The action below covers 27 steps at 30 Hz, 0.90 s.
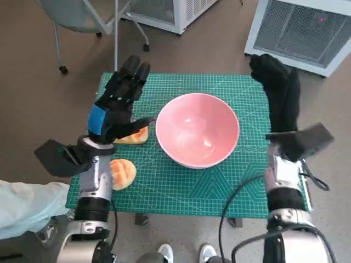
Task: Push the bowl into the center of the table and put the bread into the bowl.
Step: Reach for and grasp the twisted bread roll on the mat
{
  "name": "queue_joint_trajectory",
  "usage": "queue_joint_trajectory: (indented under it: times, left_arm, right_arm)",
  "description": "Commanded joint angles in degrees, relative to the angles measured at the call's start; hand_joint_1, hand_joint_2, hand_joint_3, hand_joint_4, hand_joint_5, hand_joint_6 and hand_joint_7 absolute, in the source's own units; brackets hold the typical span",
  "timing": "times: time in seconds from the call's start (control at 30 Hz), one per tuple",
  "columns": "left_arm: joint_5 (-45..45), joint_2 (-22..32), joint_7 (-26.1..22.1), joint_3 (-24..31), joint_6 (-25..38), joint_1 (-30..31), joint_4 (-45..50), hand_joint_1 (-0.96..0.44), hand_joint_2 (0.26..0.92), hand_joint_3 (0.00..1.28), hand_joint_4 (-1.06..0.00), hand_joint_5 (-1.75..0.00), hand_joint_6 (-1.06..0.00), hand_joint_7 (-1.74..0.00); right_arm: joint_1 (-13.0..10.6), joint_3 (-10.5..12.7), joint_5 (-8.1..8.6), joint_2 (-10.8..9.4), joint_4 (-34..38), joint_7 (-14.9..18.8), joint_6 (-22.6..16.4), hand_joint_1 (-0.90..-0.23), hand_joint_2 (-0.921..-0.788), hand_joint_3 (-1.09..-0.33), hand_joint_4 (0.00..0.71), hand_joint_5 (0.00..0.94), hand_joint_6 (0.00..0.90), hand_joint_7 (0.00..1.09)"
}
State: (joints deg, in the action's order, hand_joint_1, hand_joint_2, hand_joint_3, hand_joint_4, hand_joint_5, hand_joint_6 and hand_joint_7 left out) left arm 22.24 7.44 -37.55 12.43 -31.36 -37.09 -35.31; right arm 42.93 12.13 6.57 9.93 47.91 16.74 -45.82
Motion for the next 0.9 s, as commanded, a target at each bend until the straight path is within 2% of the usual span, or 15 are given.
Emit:
queue_joint_trajectory:
  times: [0.03,0.07,0.17,0.3,0.47,0.9]
  left_arm:
    - [0.22,-0.52,-0.49,-0.39,-0.73,-1.31,0.35,-0.47,0.92,0.01,-0.11,-0.01,-0.24,0.0]
    - [0.42,-0.59,-0.71,-0.43,-0.68,-1.35,0.37,-0.47,0.92,0.01,-0.11,-0.01,-0.24,0.0]
    - [0.92,-0.75,-1.34,-0.42,-0.51,-1.51,0.37,-0.46,0.92,0.01,-0.11,-0.01,-0.24,0.0]
    - [1.49,-0.96,-2.19,-0.4,-0.23,-1.71,0.46,-0.46,0.92,0.01,-0.12,-0.01,-0.24,0.0]
    - [1.97,-1.25,-3.13,-0.6,0.36,-1.68,1.17,-0.45,0.921,0.01,-0.12,-0.01,-0.24,0.0]
    - [1.81,-0.88,-4.36,-0.6,-0.09,-1.45,1.9,-0.45,0.921,0.01,-0.12,0.0,-0.25,0.0]
  right_arm:
    - [-6.4,-1.76,2.3,-0.25,-9.97,2.27,2.1,-0.708,-0.921,-0.794,0.107,0.015,0.085,0.25]
    - [-7.58,-2.11,3.01,-0.45,-12.51,2.59,2.62,-0.71,-0.921,-0.794,0.108,0.015,0.084,0.25]
    - [-10.08,-3.01,4.63,-0.84,-18.07,3.21,3.93,-0.752,-0.921,-0.778,0.121,0.006,0.026,0.38]
    - [-11.38,-3.75,5.77,-1.22,-21.43,3.47,4.81,-0.801,-0.921,-0.75,0.13,0.005,0.009,0.45]
    - [-11.3,-3.9,5.18,-1.06,-21.74,2.95,4.95,-0.836,-0.921,-0.734,0.139,0.007,0.004,0.48]
    - [-12.14,-3.95,2.91,-0.79,-23.56,0.88,6.03,-0.841,-0.921,-0.741,0.144,0.007,-0.001,0.5]
